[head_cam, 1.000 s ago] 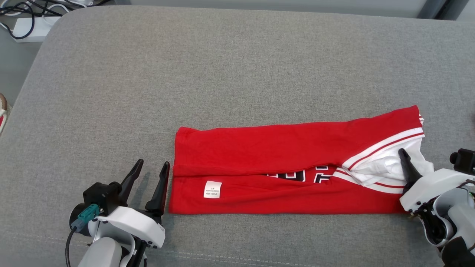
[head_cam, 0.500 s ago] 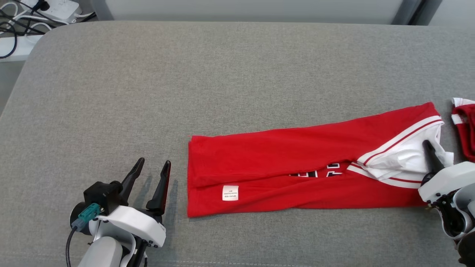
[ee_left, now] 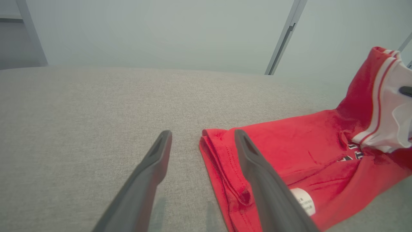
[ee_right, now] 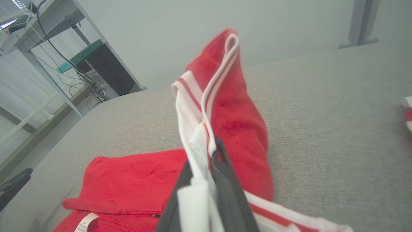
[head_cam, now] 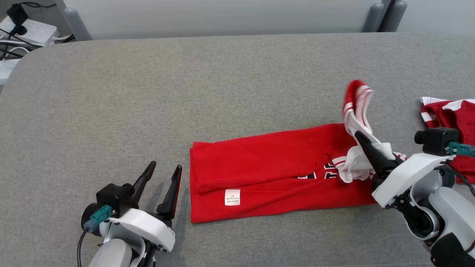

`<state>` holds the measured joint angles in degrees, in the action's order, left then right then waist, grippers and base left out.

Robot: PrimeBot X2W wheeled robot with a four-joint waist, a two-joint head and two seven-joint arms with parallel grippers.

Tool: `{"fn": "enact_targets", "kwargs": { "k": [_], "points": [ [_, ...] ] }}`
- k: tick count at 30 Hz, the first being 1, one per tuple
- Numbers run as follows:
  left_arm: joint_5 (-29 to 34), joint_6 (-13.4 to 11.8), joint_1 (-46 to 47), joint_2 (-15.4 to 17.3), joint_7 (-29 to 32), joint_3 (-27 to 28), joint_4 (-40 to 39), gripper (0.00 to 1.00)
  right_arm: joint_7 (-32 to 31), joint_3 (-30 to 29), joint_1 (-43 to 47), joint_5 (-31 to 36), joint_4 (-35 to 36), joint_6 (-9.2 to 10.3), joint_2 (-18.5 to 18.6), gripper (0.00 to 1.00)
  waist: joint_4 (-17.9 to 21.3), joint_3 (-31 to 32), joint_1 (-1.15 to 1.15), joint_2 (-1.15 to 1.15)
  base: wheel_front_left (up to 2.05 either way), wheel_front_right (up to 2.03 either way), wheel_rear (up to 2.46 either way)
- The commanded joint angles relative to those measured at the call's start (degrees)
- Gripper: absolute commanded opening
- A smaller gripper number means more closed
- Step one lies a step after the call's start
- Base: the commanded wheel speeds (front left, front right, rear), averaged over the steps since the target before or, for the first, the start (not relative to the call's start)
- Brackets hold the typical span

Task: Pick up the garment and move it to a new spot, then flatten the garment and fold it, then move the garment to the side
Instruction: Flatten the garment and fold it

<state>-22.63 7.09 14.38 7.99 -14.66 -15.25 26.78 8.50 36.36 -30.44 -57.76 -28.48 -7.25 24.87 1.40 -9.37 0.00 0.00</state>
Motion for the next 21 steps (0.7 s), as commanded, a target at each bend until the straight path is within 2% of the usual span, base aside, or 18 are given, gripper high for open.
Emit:
{"fn": "enact_targets", "kwargs": {
  "k": [1, 6, 7, 12, 21],
  "points": [
    [0.28, 0.39, 0.27, 0.56, -0.34, 1.26, -0.88, 1.00, -1.62, 1.55, 1.05, -0.90, 3.28, -0.24, 2.04, 0.00, -0.46, 0.17, 0.00, 0.00, 0.00, 0.00, 0.00],
    [-0.15, 0.39, 0.29, -0.05, -0.34, -0.29, -0.66, 1.00, -7.96, 5.43, 0.60, -3.18, 12.00, -0.24, 3.07, 0.00, -2.92, 0.38, 0.00, 0.00, 0.00, 0.00, 0.00],
    [-0.52, 0.39, 0.25, -0.75, -0.34, -1.10, -0.59, 1.00, -10.82, 7.38, -0.20, -3.41, 13.99, -0.24, 1.86, 0.00, -5.15, 0.37, 0.00, 0.00, 0.00, 0.00, 0.00],
    [-0.94, 0.39, 0.30, -1.81, -0.34, -2.77, -0.52, 1.00, -13.46, 10.12, -2.08, -2.09, 12.84, -0.24, -1.22, 0.00, -9.81, 0.31, 0.00, 0.00, 0.00, 0.00, 0.00],
    [-1.94, 0.39, 0.00, -2.56, -0.34, -4.24, -0.13, 1.00, -13.07, 11.99, -5.03, 0.59, 5.82, -0.24, -5.22, 0.00, -17.24, 0.01, 0.00, 0.00, 0.00, 0.00, 0.00]
  ]
}}
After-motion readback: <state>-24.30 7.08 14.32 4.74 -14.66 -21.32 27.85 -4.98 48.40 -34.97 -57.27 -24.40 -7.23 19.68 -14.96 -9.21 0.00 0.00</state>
